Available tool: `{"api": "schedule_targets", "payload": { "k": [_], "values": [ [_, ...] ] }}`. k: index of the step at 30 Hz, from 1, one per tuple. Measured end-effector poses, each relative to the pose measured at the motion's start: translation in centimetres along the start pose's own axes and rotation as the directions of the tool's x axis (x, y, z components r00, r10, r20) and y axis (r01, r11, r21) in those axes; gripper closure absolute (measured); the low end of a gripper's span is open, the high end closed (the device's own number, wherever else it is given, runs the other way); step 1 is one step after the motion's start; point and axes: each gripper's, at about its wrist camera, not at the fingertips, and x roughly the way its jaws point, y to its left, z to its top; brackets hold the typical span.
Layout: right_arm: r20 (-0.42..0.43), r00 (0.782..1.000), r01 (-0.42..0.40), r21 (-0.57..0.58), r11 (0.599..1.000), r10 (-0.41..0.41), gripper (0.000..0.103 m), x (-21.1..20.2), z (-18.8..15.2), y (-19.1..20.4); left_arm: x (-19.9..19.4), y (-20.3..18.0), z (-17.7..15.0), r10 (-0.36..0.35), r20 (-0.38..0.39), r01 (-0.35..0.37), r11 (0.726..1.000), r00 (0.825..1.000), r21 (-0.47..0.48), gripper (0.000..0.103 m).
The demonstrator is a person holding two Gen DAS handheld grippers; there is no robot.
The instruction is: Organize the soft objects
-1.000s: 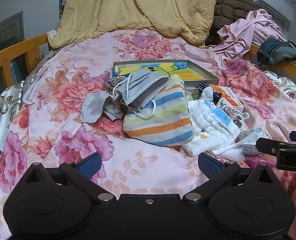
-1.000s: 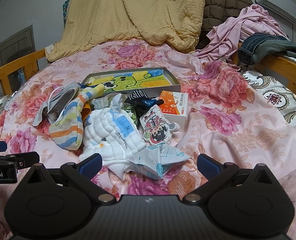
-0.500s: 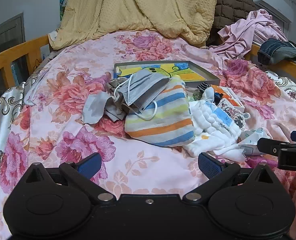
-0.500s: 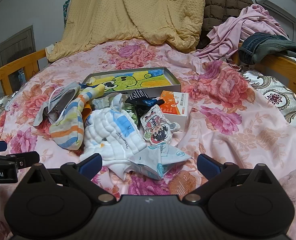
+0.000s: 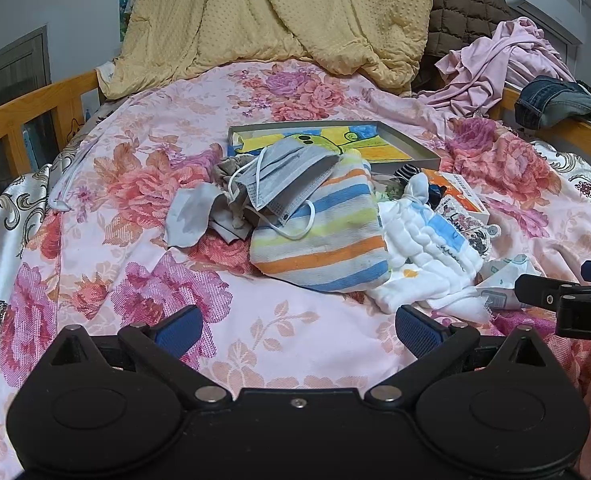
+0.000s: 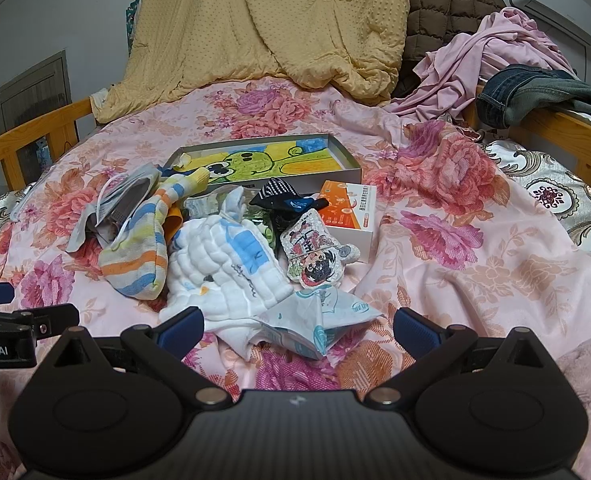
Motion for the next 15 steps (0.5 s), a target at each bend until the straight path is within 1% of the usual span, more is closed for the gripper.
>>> {"api": "schedule_targets", "payload": {
  "k": [15],
  "values": [
    [0.0, 1.0, -0.001, 0.001, 1.0, 0.001, 0.0, -0.04, 0.01, -0.02, 0.23, 0.16, -0.28, -0.004, -0.012, 0.004, 1.0, 1.0, -0.001, 0.001]
  ]
}}
